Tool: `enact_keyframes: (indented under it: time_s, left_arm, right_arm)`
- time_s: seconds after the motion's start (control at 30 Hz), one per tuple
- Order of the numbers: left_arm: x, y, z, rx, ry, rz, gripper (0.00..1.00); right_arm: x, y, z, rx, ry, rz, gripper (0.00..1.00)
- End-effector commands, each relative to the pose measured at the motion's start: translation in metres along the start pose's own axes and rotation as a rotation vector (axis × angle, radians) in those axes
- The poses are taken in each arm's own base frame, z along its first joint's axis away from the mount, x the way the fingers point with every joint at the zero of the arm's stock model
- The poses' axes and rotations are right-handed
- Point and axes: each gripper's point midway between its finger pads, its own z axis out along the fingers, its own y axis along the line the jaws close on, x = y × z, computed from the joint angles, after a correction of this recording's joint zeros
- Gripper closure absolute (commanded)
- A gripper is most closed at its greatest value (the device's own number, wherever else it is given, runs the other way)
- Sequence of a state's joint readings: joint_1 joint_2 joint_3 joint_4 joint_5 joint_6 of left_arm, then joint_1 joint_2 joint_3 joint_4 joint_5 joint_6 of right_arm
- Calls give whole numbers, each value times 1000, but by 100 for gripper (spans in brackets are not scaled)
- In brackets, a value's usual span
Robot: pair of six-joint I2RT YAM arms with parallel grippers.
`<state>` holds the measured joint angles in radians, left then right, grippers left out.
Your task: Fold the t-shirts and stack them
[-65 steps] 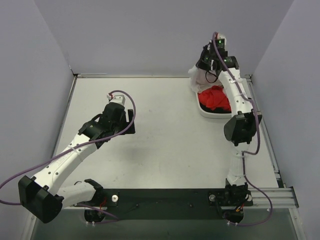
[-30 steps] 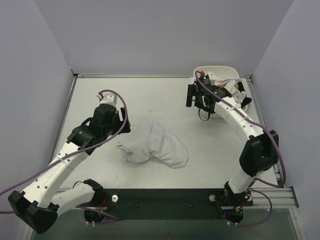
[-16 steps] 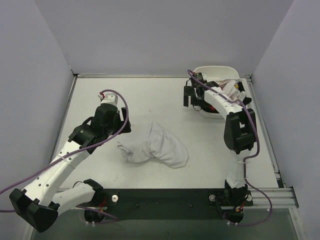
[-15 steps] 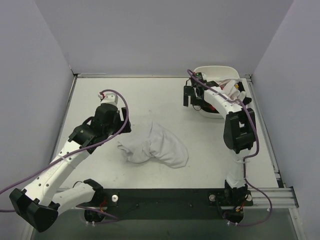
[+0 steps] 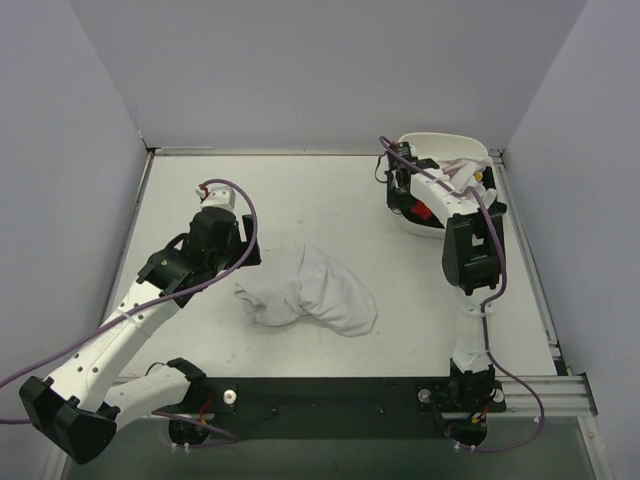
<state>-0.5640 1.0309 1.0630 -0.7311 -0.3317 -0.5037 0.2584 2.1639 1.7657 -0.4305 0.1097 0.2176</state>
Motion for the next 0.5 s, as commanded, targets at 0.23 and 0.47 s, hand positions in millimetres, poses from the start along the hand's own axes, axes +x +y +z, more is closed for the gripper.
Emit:
enact_keyframes:
  time_s: [0.23, 0.47]
  left_arm:
    - [-17, -4, -7, 9, -40, 16, 16]
    - [-20, -10, -7, 34, -38, 12, 16]
  right_arm:
    - [5, -63, 12, 147, 58, 123, 100]
    - [6, -94, 15, 111, 107, 138, 100]
